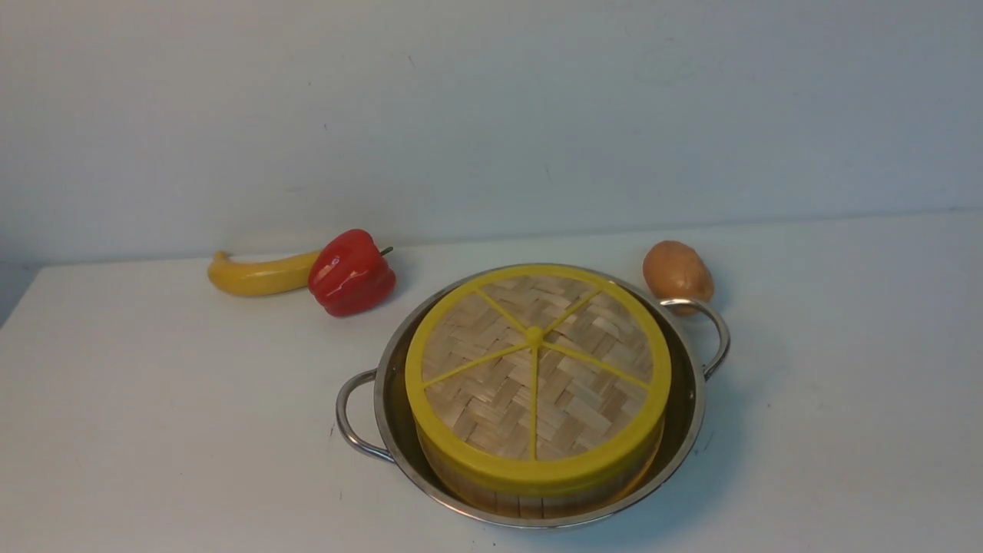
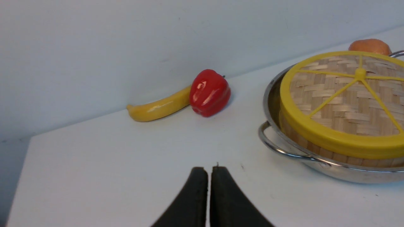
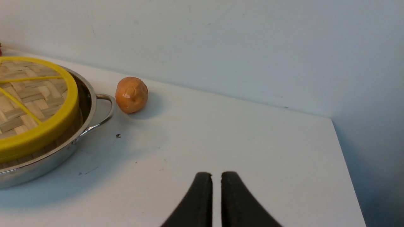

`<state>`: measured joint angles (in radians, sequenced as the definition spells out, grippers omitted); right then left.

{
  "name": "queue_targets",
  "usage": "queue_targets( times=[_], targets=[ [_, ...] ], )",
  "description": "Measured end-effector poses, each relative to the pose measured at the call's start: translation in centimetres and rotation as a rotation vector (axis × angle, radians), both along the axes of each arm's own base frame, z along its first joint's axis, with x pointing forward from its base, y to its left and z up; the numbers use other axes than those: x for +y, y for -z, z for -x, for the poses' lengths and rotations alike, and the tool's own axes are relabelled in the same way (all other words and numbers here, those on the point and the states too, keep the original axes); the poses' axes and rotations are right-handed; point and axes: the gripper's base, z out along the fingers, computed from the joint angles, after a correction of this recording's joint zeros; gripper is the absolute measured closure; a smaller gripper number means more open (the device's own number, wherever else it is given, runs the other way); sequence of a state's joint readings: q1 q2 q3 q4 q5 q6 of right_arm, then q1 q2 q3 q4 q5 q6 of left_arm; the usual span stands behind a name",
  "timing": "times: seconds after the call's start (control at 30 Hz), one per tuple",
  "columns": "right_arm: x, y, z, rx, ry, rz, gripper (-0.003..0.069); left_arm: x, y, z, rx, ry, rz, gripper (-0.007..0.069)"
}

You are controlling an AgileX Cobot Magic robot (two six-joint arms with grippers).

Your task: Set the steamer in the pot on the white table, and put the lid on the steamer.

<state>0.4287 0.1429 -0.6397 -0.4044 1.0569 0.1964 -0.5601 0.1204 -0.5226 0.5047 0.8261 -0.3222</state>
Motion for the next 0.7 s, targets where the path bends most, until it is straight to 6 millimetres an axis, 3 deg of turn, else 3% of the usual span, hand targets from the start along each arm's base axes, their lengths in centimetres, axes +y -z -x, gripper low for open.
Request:
queue_targets(
  times=[0.2,0.37,0.53,0.6,0.7],
  targets=[
    [0.2,0.1,0.0,0.007,-0.012,-0.016,0.0564,1.1,-0.2,1.0,-0.062,-0.301,-0.035,0.0615],
    [0.2,0.1,0.0,0.008,-0.013,-0.018,0.0550,0.7,0.4,0.8,-0.204,-0.469,-0.040,0.0613],
    [0.2,0.1,0.0,0.008,-0.013,-0.018,0.0537,0.1,2.9,-0.4,-0.299,-0.469,0.012,0.0604],
    [0.2,0.1,0.0,0.008,-0.012,-0.022,0.0526,-0.3,5.2,-1.1,-0.339,-0.424,0.033,0.0602],
    [0.2,0.1,0.0,0.009,-0.009,-0.037,0.0518,-0.7,7.0,-1.7,-0.357,-0.376,0.038,0.0594]
  ],
)
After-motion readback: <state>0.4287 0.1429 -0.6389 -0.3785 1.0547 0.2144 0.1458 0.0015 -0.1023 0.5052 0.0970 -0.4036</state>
